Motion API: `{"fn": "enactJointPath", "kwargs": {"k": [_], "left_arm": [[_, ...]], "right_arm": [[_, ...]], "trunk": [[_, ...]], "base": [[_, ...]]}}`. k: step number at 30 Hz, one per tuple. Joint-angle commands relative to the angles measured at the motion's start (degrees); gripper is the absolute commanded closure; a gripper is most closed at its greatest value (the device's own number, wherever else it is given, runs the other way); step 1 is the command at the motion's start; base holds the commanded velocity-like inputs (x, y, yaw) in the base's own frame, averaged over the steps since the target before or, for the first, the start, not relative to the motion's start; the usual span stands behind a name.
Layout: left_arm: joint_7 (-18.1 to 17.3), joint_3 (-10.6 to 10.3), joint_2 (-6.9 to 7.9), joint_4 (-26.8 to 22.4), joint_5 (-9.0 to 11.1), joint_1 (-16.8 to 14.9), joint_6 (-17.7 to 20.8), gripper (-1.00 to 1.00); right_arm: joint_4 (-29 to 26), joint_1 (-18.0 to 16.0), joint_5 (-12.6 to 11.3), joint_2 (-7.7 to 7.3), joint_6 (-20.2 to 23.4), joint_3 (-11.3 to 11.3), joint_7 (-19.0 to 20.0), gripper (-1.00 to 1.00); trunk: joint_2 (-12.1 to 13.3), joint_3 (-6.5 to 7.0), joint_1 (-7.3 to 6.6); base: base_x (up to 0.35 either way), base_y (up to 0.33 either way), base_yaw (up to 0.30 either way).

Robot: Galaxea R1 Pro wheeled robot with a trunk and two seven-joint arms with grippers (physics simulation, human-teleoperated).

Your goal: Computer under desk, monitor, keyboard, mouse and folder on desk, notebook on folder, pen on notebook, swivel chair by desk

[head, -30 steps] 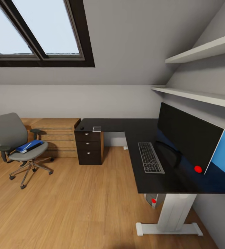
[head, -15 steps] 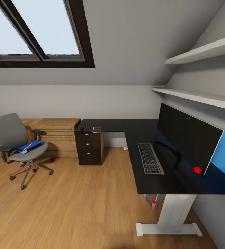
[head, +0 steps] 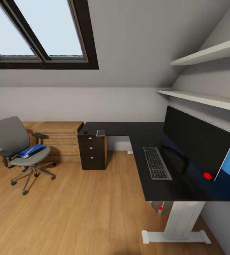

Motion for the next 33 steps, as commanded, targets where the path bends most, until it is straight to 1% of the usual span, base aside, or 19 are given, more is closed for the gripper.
{"fn": "enactJointPath", "kwargs": {"k": [1, 12, 17, 22, 33], "left_arm": [[0.46, -0.48, 0.06, 0.01, 0.28, -0.05, -0.25, -1.00], [0.46, -0.38, 0.08, 0.01, 0.32, -0.05, -0.25, -1.00], [0.46, -0.42, 0.08, 0.01, 0.30, -0.05, -0.25, -1.00], [0.46, -0.45, 0.02, 0.01, 0.30, -0.05, -0.25, -1.00], [0.46, -0.46, 0.07, 0.01, 0.36, -0.05, -0.25, -1.00]], "right_arm": [[0.04, -0.04, -0.62, -0.01, -0.22, 0.48, 0.03, -1.00], [-0.04, -0.04, -0.75, 0.17, -0.22, 0.61, 0.03, -1.00], [0.02, -0.04, -0.70, 1.21, -0.22, 0.61, 0.03, -1.00], [0.03, -0.04, -0.69, 1.62, -0.22, 0.48, 0.03, -1.00], [0.04, -0.04, -0.58, 1.68, -0.22, 0.44, 0.10, -1.00]], "trunk": [[-0.04, -0.07, 0.02], [-0.04, -0.06, 0.02], [-0.04, -0.27, 0.02], [-0.04, -0.47, 0.02], [-0.04, -0.52, 0.02]], "base": [[0.161, 0.263, 0.000], [0.176, 0.283, 0.004], [0.193, 0.254, 0.134], [0.152, 0.091, 0.121], [0.035, 0.064, 0.015]]}}
